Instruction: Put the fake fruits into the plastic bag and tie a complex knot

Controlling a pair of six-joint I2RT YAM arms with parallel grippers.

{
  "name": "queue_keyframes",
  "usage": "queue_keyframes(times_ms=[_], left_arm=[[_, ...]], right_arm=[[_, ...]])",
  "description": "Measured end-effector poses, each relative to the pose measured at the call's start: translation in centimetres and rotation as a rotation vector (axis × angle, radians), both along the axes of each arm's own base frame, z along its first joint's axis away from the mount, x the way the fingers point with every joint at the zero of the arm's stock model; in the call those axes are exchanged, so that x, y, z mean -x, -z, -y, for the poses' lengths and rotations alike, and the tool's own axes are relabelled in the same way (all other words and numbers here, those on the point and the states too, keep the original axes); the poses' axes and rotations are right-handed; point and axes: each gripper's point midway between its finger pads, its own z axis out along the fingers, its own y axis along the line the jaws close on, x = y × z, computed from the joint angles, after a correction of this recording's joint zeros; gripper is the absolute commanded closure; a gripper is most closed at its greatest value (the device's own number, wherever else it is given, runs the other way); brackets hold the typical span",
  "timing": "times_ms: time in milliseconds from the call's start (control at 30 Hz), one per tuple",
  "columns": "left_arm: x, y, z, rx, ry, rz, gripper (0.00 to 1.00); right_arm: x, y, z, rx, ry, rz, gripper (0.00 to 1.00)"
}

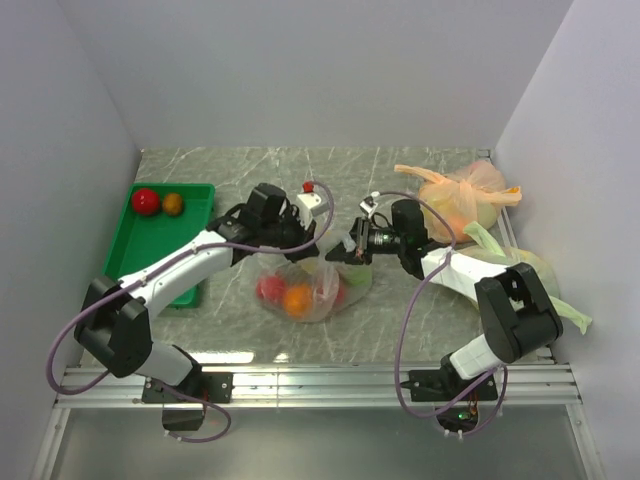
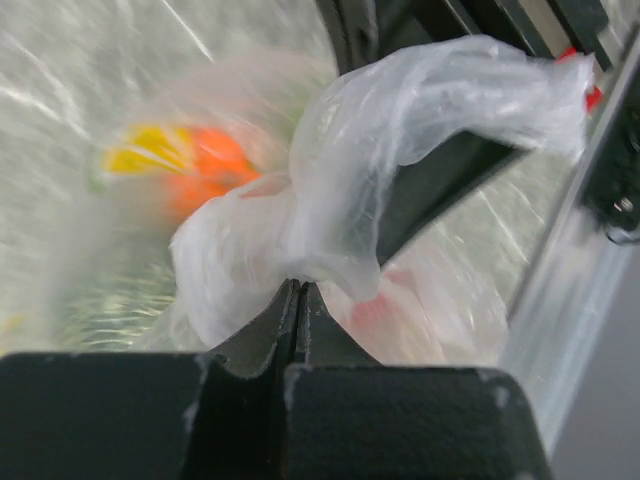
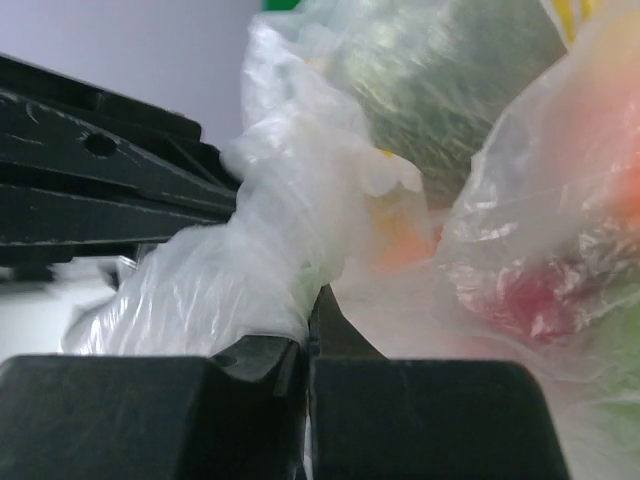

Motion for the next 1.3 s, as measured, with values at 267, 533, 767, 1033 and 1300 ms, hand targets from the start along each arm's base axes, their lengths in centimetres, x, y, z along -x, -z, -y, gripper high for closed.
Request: queue_keyframes(times_ms=[267, 533, 767, 1033, 1300], left_arm=[[-4.4, -5.5, -0.1, 0.059, -0.007, 0.144, 1.0], [-2.2, -7.0, -0.1, 0.133, 0.049, 0.045, 1.0], [3.1, -5.4, -0.8, 0.175, 0.048, -0.112, 0.99], [4.1, -0.5, 0.8, 0.061, -0.014, -0.12, 1.0], [0.5, 3.7, 1.6, -0.03, -0.157, -0.096, 1.0]], right_arm=[[-3.9, -4.9, 0.7, -0.161, 0.235, -0.155, 1.0], [-2.3, -5.1, 1.0, -0.162, 0.345, -0.224, 1.0], [-2.5, -1.5, 0.2, -0.065, 0.362, -0.249, 1.0], [-2.2, -0.1, -0.2, -0.018, 0.346, -0.22, 1.0], [-2.3, 1.3, 0.0, 0.027, 0.329, -0.198, 0.81]])
